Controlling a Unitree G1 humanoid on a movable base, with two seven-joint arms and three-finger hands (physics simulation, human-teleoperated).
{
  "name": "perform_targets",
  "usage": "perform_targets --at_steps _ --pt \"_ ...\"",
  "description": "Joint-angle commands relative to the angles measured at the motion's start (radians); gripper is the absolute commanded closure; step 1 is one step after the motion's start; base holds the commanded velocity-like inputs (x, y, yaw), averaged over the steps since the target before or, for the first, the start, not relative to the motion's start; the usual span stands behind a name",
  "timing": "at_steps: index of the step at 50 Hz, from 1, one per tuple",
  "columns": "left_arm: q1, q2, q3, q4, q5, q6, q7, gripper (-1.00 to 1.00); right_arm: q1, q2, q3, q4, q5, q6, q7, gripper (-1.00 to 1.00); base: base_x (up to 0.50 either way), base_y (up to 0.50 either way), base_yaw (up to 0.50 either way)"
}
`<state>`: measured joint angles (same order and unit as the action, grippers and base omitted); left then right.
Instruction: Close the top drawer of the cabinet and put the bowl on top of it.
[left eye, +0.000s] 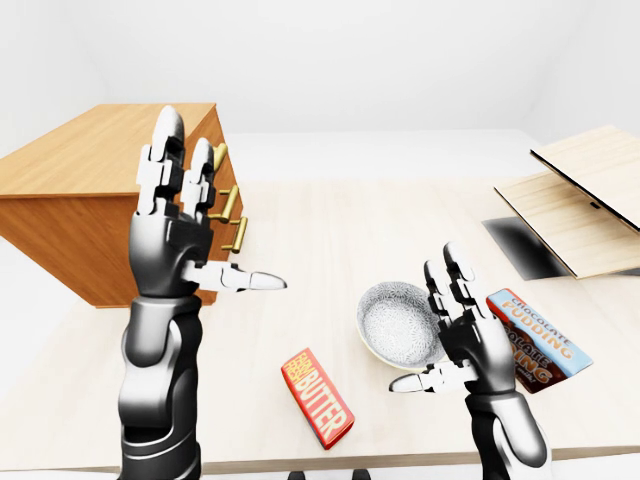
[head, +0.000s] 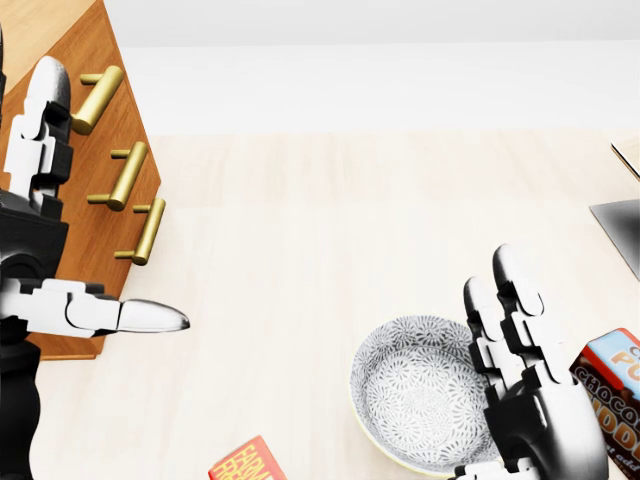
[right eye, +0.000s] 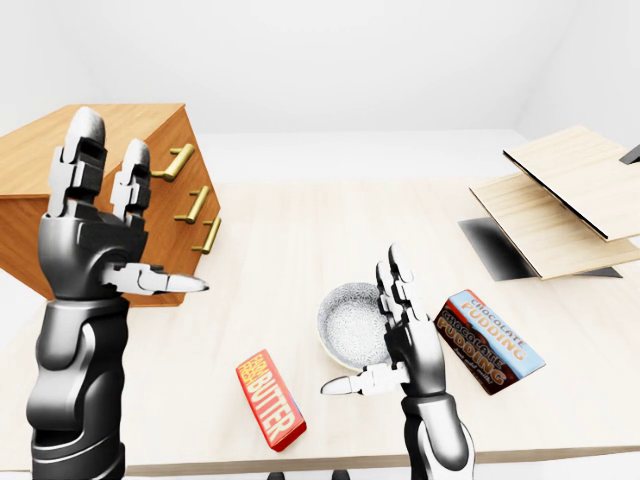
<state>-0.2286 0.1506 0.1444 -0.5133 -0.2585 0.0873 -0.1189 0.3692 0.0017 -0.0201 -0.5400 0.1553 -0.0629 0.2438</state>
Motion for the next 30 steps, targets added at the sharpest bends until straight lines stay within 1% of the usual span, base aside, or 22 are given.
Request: perform_targets --at_steps 1,2,3,4,5,6,7,12,13,14,21,22,24,25,26,28,30 --pt "0.029 -0.020 -0.005 -0.079 0.025 0.000 -0.016 -1.00 0.000 0.000 0.000 0.000 0.000 0.000 0.000 -1.00 0.00 0.00 0.00" --pt "0.029 -0.021 -0.004 -0.079 0.027 0.000 -0.018 -1.00 0.000 0.000 0.000 0.000 0.000 0.000 0.000 -1.00 0.00 0.00 0.00" --pt "0.073 -0.011 -0.220 -0.312 0.160 0.000 0.083 -1.00 0.029 -0.003 -0.008 -0.056 0.021 0.019 0.007 -1.00 0.00 0.00 0.00" --pt "0.076 -0.020 -0.236 -0.326 0.194 0.000 0.072 -1.00 0.030 -0.001 -0.010 -0.060 0.022 0.022 0.010 -1.00 0.00 0.00 0.00" --pt "0.077 -0.024 -0.237 -0.327 0.203 0.000 0.066 -1.00 0.030 -0.001 -0.010 -0.060 0.022 0.022 0.010 -1.00 0.00 0.00 0.00" --pt "0.071 0.005 -0.373 -0.392 0.332 0.000 0.121 -1.00 0.041 0.000 -0.033 -0.095 0.041 0.034 0.011 -1.00 0.00 0.00 0.00" --pt "0.073 -0.009 -0.383 -0.395 0.373 0.000 0.099 -1.00 0.041 0.004 -0.037 -0.098 0.040 0.037 0.016 -1.00 0.00 0.00 0.00" --pt "0.077 -0.030 -0.383 -0.393 0.418 0.000 0.063 -1.00 0.040 0.010 -0.040 -0.099 0.037 0.039 0.021 -1.00 0.00 0.00 0.00" --pt "0.047 -0.048 -0.450 -0.416 0.464 0.000 0.056 -1.00 0.044 0.012 -0.055 -0.108 0.048 0.037 0.027 -1.00 0.00 0.00 0.00" --pt "0.046 -0.057 -0.455 -0.417 0.485 0.000 0.041 -1.00 0.044 0.015 -0.057 -0.109 0.047 0.038 0.031 -1.00 0.00 0.00 0.00" --pt "0.050 -0.076 -0.456 -0.414 0.527 0.000 0.008 -1.00 0.043 0.022 -0.061 -0.110 0.045 0.041 0.037 -1.00 0.00 0.00 0.00" --pt "0.032 -0.085 -0.497 -0.416 0.569 0.000 0.010 -1.00 0.057 0.024 -0.073 -0.133 0.056 0.043 0.042 -1.00 0.00 0.00 0.00" --pt "0.033 -0.093 -0.501 -0.414 0.587 0.000 -0.002 -1.00 0.057 0.027 -0.076 -0.135 0.055 0.044 0.045 -1.00 0.00 0.00 0.00" --pt "0.031 -0.101 -0.515 -0.418 0.610 0.000 -0.016 -1.00 0.060 0.029 -0.082 -0.144 0.059 0.050 0.049 -1.00 0.00 0.00 0.00" --pt "0.012 -0.108 -0.574 -0.422 0.664 0.000 -0.004 -1.00 0.063 0.032 -0.115 -0.156 0.079 0.045 0.055 -1.00 0.00 0.00 0.00" --pt "0.012 -0.124 -0.585 -0.418 0.705 0.000 -0.028 -1.00 0.061 0.044 -0.128 -0.159 0.077 0.047 0.063 -1.00 0.00 0.00 0.00" --pt "0.014 -0.130 -0.586 -0.417 0.717 0.000 -0.037 -1.00 0.060 0.047 -0.130 -0.160 0.076 0.048 0.066 -1.00 0.00 0.00 0.00"
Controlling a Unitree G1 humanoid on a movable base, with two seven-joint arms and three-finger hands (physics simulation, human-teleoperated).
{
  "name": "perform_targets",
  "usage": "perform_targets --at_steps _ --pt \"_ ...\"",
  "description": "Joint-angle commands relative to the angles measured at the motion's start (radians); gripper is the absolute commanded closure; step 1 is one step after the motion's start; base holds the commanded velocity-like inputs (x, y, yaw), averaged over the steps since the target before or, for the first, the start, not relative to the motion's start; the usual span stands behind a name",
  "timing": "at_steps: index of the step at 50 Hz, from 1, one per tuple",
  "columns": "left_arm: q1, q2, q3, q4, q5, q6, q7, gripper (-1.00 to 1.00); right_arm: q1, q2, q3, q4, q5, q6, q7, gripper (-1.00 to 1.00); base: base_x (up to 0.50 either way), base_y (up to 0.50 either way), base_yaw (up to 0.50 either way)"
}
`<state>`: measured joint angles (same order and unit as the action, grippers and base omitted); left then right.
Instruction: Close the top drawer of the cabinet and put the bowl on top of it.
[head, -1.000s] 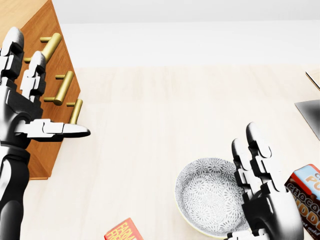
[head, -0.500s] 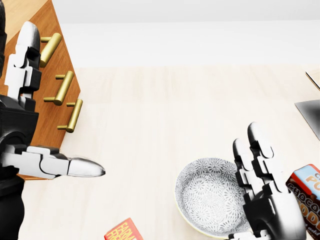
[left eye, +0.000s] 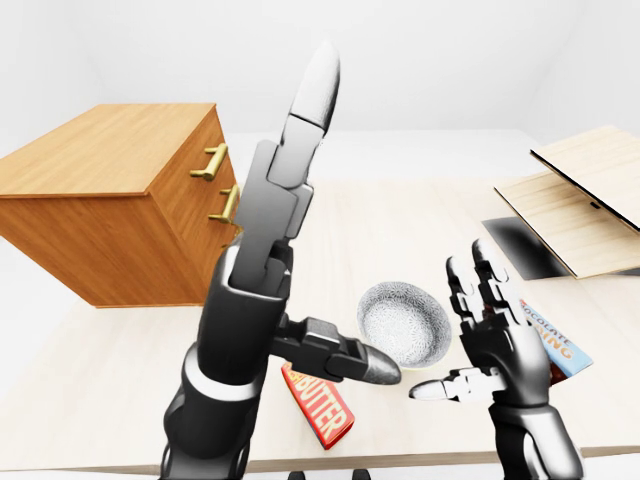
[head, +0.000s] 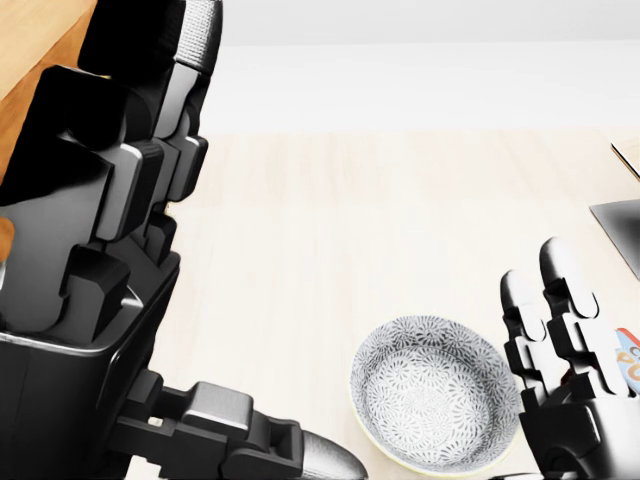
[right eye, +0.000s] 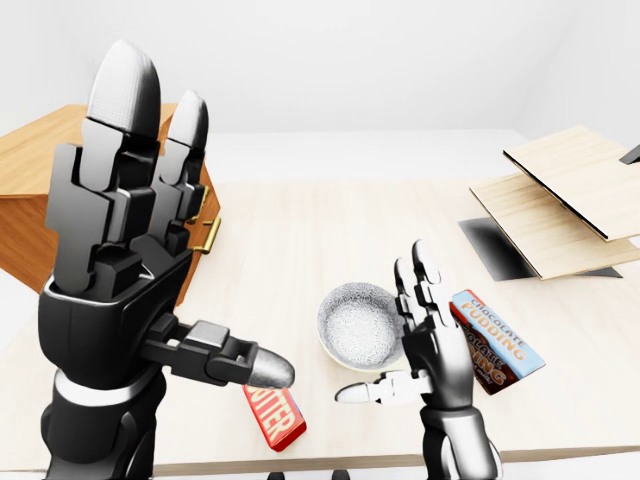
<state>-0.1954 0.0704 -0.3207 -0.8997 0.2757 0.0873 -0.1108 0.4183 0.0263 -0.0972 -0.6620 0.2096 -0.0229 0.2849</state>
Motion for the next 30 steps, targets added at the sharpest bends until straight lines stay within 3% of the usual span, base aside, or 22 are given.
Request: perform_targets --at_steps 1,8,10,12,20,21,22,24,30 --pt "-0.018 -0.052 -0.121 -0.030 0.188 0.000 -0.050 -1.00 0.011 0.024 -0.053 -0.038 0.021 0.009 0.026 -1.00 0.00 0.00 0.00" --pt "-0.016 -0.091 -0.173 0.004 0.318 0.000 -0.082 -1.00 0.003 0.047 -0.064 -0.033 0.023 -0.008 0.016 -1.00 0.00 0.00 0.00" --pt "0.002 -0.105 -0.246 0.065 0.443 0.000 -0.060 -1.00 -0.007 0.067 -0.049 -0.007 0.014 -0.053 -0.017 -1.00 0.00 0.00 0.00" --pt "0.015 -0.136 -0.252 0.099 0.531 0.000 -0.074 -1.00 -0.013 0.061 -0.056 -0.003 0.028 -0.064 -0.038 -1.00 0.00 0.00 0.00" --pt "0.051 -0.207 -0.227 0.120 0.617 0.000 -0.158 -1.00 -0.011 0.050 -0.052 -0.002 0.038 -0.064 -0.050 -1.00 0.00 0.00 0.00" --pt "0.054 -0.214 -0.227 0.132 0.658 0.000 -0.143 -1.00 -0.009 0.054 -0.049 -0.001 0.035 -0.064 -0.057 -1.00 0.00 0.00 0.00" --pt "0.066 -0.220 -0.273 0.134 0.757 0.000 -0.112 -1.00 -0.009 0.058 -0.045 0.003 0.032 -0.064 -0.068 -1.00 0.00 0.00 0.00" --pt "0.092 -0.252 -0.289 0.139 0.821 0.000 -0.139 -1.00 0.001 0.054 -0.052 -0.006 0.047 -0.064 -0.073 -1.00 0.00 0.00 0.00" --pt "0.121 -0.286 -0.295 0.156 0.897 0.000 -0.160 -1.00 0.017 0.057 -0.070 -0.020 0.069 -0.064 -0.066 -1.00 0.00 0.00 0.00"
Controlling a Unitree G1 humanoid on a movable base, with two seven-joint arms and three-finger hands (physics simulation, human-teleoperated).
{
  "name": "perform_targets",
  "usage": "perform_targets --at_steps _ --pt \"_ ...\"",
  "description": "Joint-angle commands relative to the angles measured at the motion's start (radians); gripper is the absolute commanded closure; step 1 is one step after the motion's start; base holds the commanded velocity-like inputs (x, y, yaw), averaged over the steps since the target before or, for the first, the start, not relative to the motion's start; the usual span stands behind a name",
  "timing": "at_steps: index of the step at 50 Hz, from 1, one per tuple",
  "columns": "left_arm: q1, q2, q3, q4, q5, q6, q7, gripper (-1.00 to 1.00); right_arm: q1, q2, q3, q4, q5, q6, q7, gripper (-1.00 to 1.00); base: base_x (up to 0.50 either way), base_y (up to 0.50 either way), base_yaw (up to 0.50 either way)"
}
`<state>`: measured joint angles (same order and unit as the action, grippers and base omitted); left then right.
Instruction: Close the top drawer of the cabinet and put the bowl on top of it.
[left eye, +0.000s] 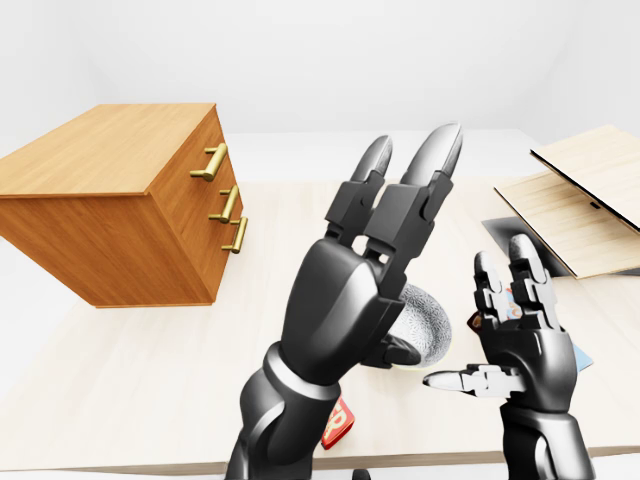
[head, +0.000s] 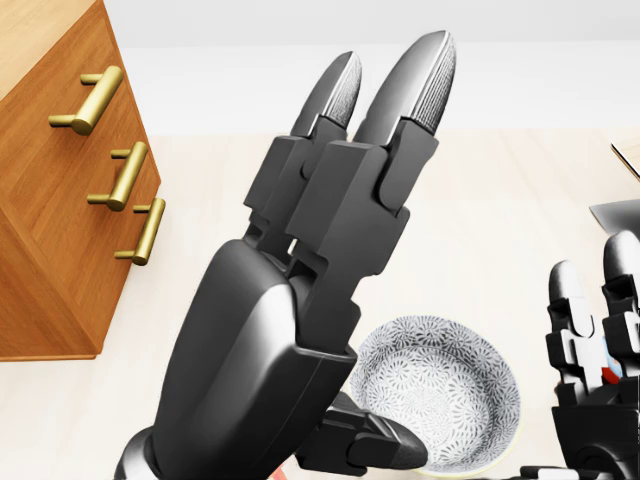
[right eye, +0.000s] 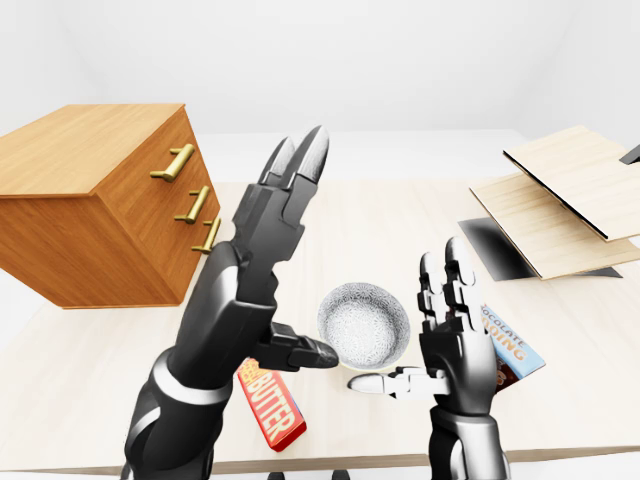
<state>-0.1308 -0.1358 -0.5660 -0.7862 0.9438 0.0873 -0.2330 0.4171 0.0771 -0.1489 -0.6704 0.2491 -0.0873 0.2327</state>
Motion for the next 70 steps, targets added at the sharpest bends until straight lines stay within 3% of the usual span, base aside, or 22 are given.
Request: perform_targets --at_steps 1,5,7,10,12,24,25,28,55,60,68,70 --pt "0.058 -0.083 -0.048 0.043 0.232 0.000 -0.039 -1.00 0.018 0.007 -0.019 -0.011 0.030 0.000 -0.013 -1.00 0.00 0.00 0.00" --pt "0.062 -0.090 -0.045 0.044 0.237 0.000 -0.044 -1.00 0.018 0.009 -0.021 -0.012 0.029 0.000 -0.011 -1.00 0.00 0.00 0.00" --pt "0.075 -0.086 -0.078 0.026 0.353 0.000 -0.089 -1.00 0.033 0.015 -0.036 -0.016 0.048 0.000 0.004 -1.00 0.00 0.00 0.00" --pt "0.091 -0.098 -0.082 0.017 0.408 0.000 -0.125 -1.00 0.036 0.022 -0.040 -0.017 0.049 0.000 0.012 -1.00 0.00 0.00 0.00" --pt "0.133 -0.080 -0.114 0.019 0.478 0.000 -0.146 -1.00 0.046 0.030 -0.045 -0.019 0.053 0.000 0.020 -1.00 0.00 0.00 0.00" --pt "0.171 -0.073 -0.133 0.023 0.519 0.000 -0.157 -1.00 0.051 0.038 -0.050 -0.022 0.053 0.000 0.031 -1.00 0.00 0.00 0.00" --pt "0.180 -0.059 -0.155 0.022 0.583 0.000 -0.190 -1.00 0.050 0.038 -0.047 -0.023 0.051 0.000 0.032 -1.00 0.00 0.00 0.00" --pt "0.192 -0.060 -0.162 0.030 0.614 0.000 -0.202 -1.00 0.054 0.040 -0.043 -0.016 0.048 0.000 0.035 -1.00 0.00 0.00 0.00" --pt "0.185 -0.056 -0.127 0.175 0.663 0.000 -0.226 -1.00 0.072 0.036 -0.033 -0.022 0.056 0.000 0.033 -1.00 0.00 0.00 0.00" --pt "0.197 -0.054 -0.160 0.211 0.675 0.000 -0.201 -1.00 0.081 0.041 -0.030 -0.022 0.056 0.000 0.043 -1.00 0.00 0.00 0.00" --pt "0.196 -0.054 -0.163 0.219 0.674 0.000 -0.193 -1.00 0.078 0.040 -0.028 -0.020 0.054 0.000 0.040 -1.00 0.00 0.00 0.00" --pt "0.193 -0.062 -0.184 0.282 0.680 0.000 -0.158 -1.00 0.080 0.040 -0.029 -0.015 0.057 0.000 0.043 -1.00 0.00 0.00 0.00"
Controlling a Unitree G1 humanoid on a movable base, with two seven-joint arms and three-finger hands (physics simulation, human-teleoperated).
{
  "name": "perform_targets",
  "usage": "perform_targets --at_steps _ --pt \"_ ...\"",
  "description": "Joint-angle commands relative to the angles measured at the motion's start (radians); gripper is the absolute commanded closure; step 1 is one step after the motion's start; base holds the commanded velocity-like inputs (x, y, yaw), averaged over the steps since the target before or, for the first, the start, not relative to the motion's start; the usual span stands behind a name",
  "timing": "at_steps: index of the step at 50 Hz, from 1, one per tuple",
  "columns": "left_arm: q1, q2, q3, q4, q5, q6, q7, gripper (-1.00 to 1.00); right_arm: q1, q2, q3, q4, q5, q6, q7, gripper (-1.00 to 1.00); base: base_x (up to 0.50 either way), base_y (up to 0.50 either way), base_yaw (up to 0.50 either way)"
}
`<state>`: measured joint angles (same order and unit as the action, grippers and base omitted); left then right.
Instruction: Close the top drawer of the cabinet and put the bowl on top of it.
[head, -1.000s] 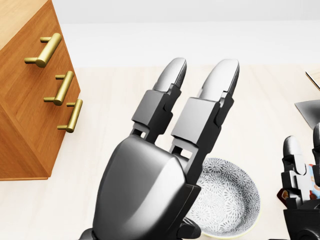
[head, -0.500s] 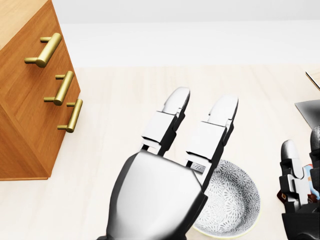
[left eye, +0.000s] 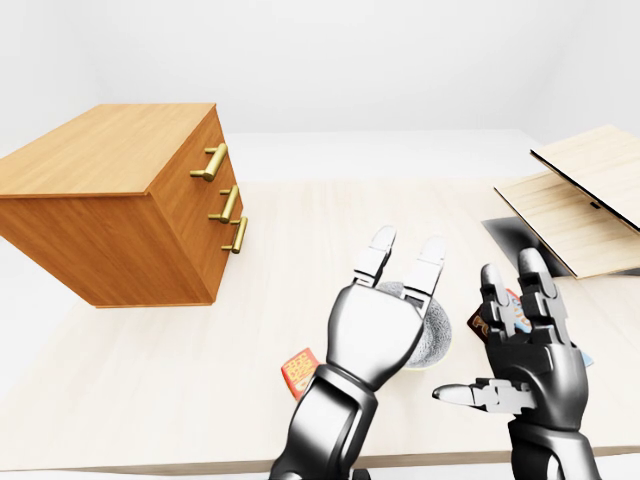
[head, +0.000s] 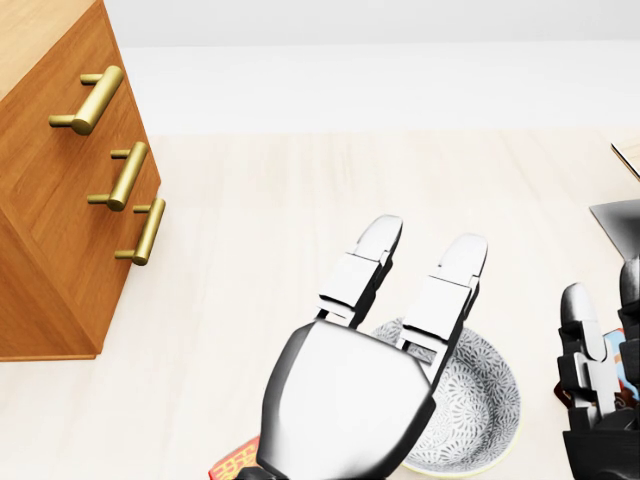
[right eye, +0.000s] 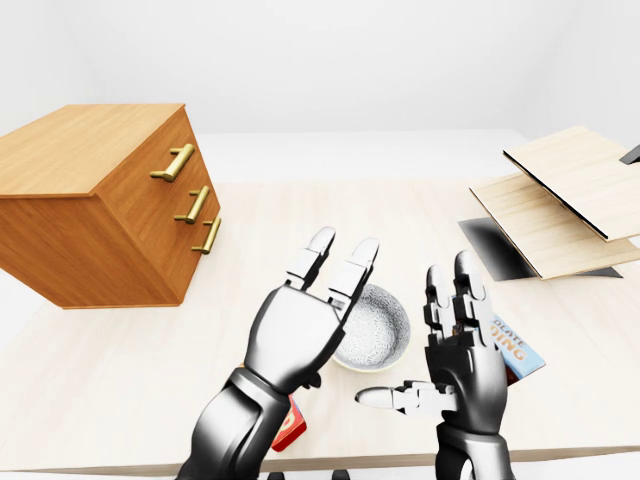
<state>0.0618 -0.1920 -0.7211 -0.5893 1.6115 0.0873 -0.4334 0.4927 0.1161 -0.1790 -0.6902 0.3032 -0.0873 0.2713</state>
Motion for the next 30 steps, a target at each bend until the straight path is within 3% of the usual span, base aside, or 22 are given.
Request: perform_targets --at_steps 1,3,5,30 --pt "0.000 -0.006 -0.029 0.085 0.012 0.000 0.042 -1.00 0.004 0.001 0.001 0.005 0.003 0.000 0.005 -1.00 0.00 0.00 0.00" --pt "0.000 -0.006 -0.030 0.085 0.012 0.000 0.043 -1.00 0.004 0.001 0.001 0.005 0.003 0.000 0.004 -1.00 0.00 0.00 0.00" --pt "0.015 -0.010 -0.073 0.112 0.012 0.000 0.067 -1.00 0.008 0.000 -0.005 0.004 0.013 0.000 0.011 -1.00 0.00 0.00 0.00" --pt "0.017 -0.011 -0.124 0.197 -0.016 0.000 0.129 -1.00 0.030 0.019 -0.016 0.004 0.026 0.000 0.053 -1.00 0.00 0.00 0.00"
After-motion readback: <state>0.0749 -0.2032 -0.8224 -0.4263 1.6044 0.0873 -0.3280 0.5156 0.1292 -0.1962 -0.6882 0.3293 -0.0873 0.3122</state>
